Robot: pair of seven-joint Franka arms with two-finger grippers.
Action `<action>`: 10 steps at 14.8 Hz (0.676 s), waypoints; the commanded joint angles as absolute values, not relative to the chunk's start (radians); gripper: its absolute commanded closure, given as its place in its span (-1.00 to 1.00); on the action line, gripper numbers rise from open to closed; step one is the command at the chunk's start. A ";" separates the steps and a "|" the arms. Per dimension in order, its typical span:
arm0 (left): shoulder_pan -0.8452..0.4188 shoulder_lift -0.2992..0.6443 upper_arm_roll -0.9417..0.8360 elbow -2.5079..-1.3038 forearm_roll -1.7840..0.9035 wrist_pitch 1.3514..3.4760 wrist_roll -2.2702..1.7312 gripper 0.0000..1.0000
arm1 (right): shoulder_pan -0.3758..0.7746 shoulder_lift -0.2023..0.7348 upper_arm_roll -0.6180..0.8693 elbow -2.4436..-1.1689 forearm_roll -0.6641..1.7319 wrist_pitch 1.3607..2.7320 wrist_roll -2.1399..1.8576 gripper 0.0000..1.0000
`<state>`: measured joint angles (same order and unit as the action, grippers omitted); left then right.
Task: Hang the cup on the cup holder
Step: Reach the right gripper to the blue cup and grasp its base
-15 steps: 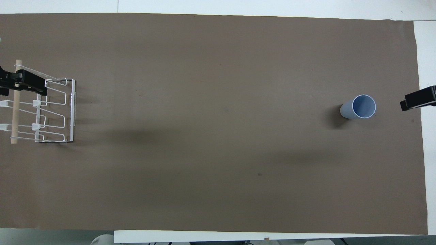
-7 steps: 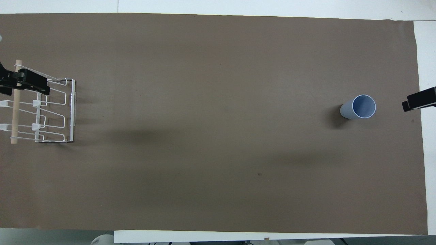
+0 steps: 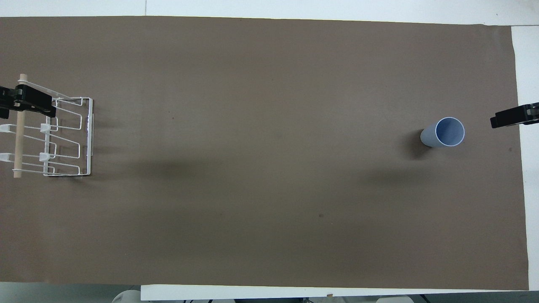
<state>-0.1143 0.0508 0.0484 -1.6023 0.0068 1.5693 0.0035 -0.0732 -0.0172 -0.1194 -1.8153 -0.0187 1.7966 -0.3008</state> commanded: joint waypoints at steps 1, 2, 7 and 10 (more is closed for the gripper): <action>-0.114 0.037 0.052 -1.608 -0.005 1.552 0.006 -0.99 | -0.103 -0.021 -0.115 -1.983 -0.005 1.960 -0.347 -1.00; -0.114 0.037 0.052 -1.608 -0.005 1.552 0.006 -0.99 | -0.106 -0.014 -0.115 -2.024 -0.005 2.014 -0.348 -1.00; -0.115 0.037 0.052 -1.608 -0.005 1.552 0.006 -0.99 | -0.129 0.101 -0.115 -2.059 0.002 2.147 -0.364 -1.00; -0.114 0.037 0.052 -1.608 -0.005 1.552 0.006 -0.99 | -0.127 0.138 -0.114 -2.059 0.011 2.189 -0.364 -1.00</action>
<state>-0.1143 0.0508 0.0485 -1.6023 0.0068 1.5692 0.0035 -0.1164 0.1237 -0.1204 -2.0546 -0.0157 2.1655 -0.3379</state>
